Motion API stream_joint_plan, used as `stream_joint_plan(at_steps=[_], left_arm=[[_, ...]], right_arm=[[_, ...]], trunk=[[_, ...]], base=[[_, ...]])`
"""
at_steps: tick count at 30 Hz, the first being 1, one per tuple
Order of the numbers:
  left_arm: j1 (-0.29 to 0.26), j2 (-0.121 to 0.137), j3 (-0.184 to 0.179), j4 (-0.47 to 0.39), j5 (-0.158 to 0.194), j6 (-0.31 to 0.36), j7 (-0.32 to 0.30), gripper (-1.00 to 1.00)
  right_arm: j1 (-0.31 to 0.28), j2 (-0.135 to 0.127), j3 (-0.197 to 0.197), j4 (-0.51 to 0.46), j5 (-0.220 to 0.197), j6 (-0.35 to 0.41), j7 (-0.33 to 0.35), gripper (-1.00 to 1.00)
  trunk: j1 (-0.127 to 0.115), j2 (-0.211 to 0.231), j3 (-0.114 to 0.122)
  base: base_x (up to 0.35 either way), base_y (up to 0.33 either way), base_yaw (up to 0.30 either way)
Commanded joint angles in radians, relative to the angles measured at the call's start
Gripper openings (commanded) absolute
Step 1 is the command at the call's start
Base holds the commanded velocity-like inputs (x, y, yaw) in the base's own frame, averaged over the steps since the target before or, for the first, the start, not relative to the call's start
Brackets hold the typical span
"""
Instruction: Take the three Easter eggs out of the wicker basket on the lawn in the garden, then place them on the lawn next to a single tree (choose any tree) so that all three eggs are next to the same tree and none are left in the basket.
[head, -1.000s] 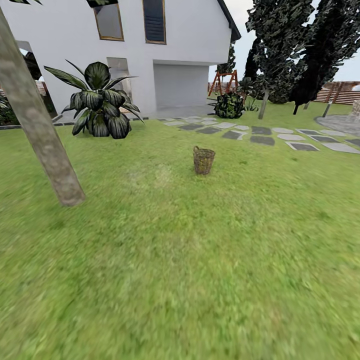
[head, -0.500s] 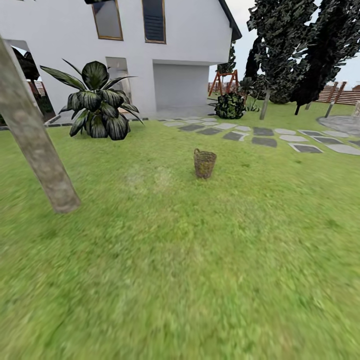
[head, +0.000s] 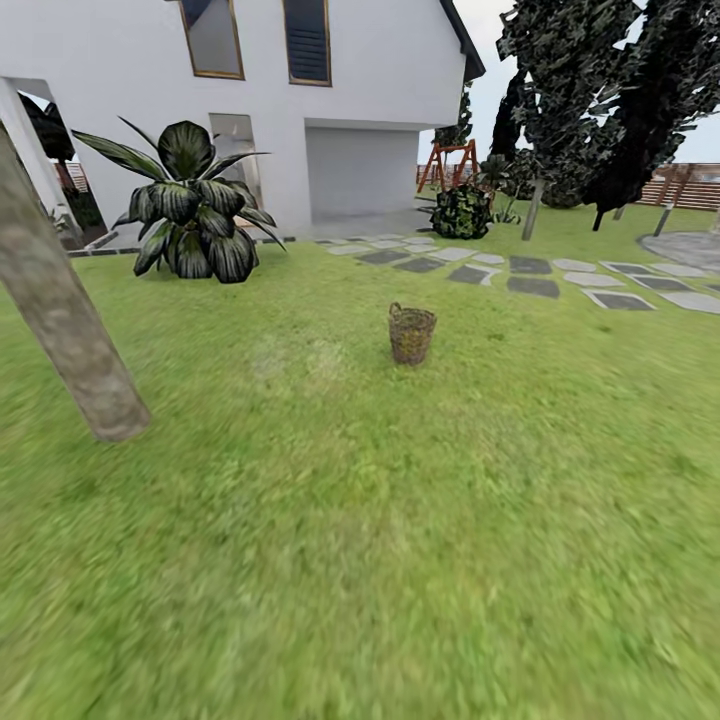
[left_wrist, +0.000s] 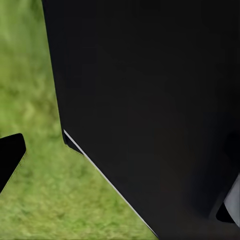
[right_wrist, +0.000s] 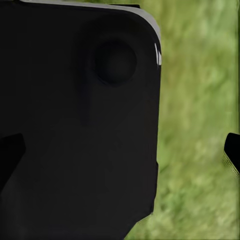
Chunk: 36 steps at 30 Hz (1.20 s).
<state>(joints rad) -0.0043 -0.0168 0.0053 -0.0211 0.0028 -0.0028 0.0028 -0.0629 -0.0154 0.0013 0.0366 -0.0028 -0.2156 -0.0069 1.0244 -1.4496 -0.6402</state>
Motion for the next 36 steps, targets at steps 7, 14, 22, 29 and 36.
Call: stream_joint_plan(at_steps=[7,14,22,29,36], left_arm=[[0.0,0.0,0.001,0.0,0.0,0.0,0.0,1.0],[0.0,0.0,0.001,0.0,0.0,0.0,0.0,1.0],[0.0,0.0,0.001,0.0,0.0,0.0,0.0,1.0],[0.0,0.0,0.001,0.001,0.001,0.0,0.0,1.0],[0.0,0.0,0.001,0.001,0.0,0.001,0.0,1.0]], right_arm=[[-0.002,0.0,0.0,0.004,0.001,-0.007,-0.001,1.0],[-0.002,0.001,0.0,0.003,0.002,-0.008,-0.001,1.0],[-0.001,0.001,0.002,0.002,0.004,-0.008,0.001,1.0],[-0.001,0.002,0.002,0.003,0.021,-0.007,0.001,1.0],[-0.002,0.002,0.002,0.003,0.029,-0.006,0.001,1.0]], trunk=[[0.001,0.0,-0.001],[0.001,0.0,-0.001],[0.001,0.0,-0.001],[0.001,0.0,-0.001],[0.001,0.0,-0.001]], base=[[0.34,0.0,0.0],[0.34,0.0,0.0],[0.34,0.0,0.0],[0.34,0.0,0.0],[0.34,0.0,0.0]])
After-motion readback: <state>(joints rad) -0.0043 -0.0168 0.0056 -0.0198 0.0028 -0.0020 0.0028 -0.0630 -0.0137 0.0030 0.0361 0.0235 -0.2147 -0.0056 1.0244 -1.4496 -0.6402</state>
